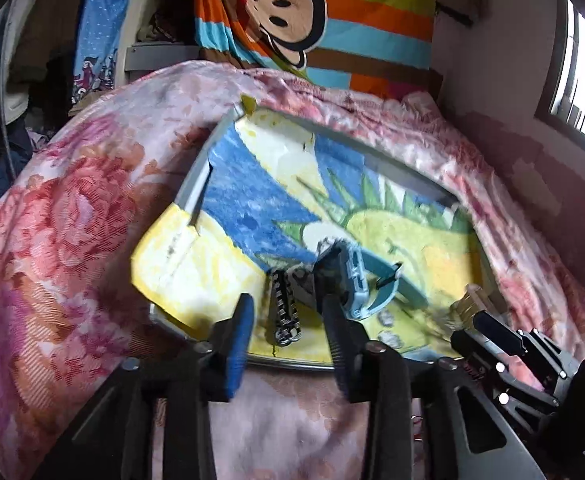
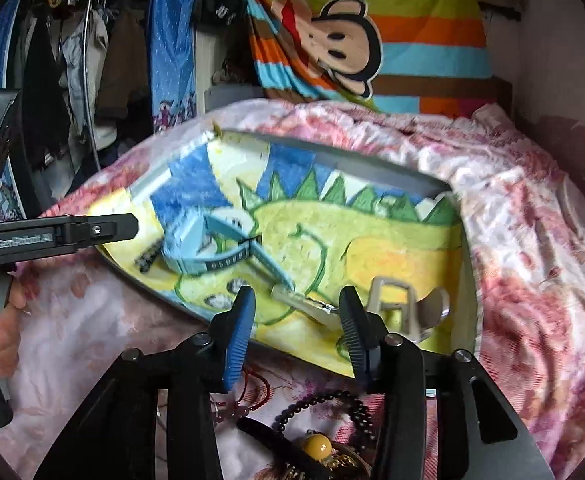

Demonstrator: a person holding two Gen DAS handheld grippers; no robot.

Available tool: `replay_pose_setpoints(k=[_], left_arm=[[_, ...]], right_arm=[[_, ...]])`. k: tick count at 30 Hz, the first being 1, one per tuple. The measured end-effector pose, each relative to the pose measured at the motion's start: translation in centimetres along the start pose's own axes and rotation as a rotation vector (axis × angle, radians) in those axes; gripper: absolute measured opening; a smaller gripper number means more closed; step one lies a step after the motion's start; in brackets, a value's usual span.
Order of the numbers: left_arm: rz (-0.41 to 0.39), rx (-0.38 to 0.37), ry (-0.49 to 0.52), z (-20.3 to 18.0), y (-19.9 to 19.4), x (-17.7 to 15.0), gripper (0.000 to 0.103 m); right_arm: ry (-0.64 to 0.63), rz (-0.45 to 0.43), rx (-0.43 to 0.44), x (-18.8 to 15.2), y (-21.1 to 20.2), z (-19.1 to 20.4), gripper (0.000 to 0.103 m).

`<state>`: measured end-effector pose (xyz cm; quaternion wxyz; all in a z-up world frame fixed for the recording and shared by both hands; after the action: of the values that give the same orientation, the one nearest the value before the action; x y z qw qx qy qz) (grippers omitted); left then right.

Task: Organize jewelry
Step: 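Open left tool to release the hair clip while right tool releases the key clip in the tray, then withdraw both tools and move them toward the silver bangles and black hair tie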

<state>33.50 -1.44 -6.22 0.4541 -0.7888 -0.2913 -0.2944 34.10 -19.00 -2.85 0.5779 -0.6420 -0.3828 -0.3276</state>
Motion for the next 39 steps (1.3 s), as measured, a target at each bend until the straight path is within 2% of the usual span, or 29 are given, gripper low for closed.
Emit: replay_pose_setpoints(k=[1, 3, 9, 11, 13, 16, 20, 25, 39], left_arm=[[-0.012, -0.006, -0.004, -0.2, -0.7, 0.2, 0.052], [-0.052, -0.014, -0.008, -0.7, -2.1, 0.5, 0.065], [-0.151, -0.017, 0.033, -3.1, -7.1, 1.3, 0.087], [-0.187, -0.020, 0.058, -4.1, -8.9, 1.3, 0.094], [-0.227, -0.024, 0.089, -5.2, -11.0, 0.9, 0.101], [-0.285, -0.021, 0.121, -6.3, -13.7, 0.1, 0.103], [-0.324, -0.027, 0.147, -7.5, -16.3, -1.2, 0.103], [-0.348, 0.001, 0.198, -8.5, -18.8, -3.7, 0.103], [-0.282, 0.052, 0.254, -8.6, -22.7, -9.8, 0.103]], right_arm=[[0.011, -0.008, -0.001, 0.2, -0.5, -0.3, 0.042], [0.045, -0.022, 0.002, 0.6, -1.8, -0.8, 0.051], [0.118, -0.103, -0.003, 2.0, -6.9, -2.6, 0.070], [0.139, -0.146, 0.000, 2.4, -9.2, -3.2, 0.081], [0.148, -0.181, 0.012, 2.6, -11.3, -3.5, 0.087], [0.151, -0.238, 0.013, 2.3, -14.5, -3.8, 0.097], [0.152, -0.298, 0.004, 1.7, -18.0, -3.9, 0.100], [0.158, -0.342, -0.003, 0.4, -21.6, -4.2, 0.101], [0.154, -0.304, -0.037, -5.2, -26.7, -5.3, 0.101]])
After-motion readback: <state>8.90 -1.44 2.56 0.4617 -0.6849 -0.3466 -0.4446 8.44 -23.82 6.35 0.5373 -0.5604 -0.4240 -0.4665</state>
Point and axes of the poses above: each gripper's, at about its wrist camera, not at the fingertips, and y roughly the way its jaws point, z to its left, x to its top, the point moved 4 cm from there along y, roughly the way its jaws point, and after that the axes turned 14 degrees about -x, right-handed, at the moved point
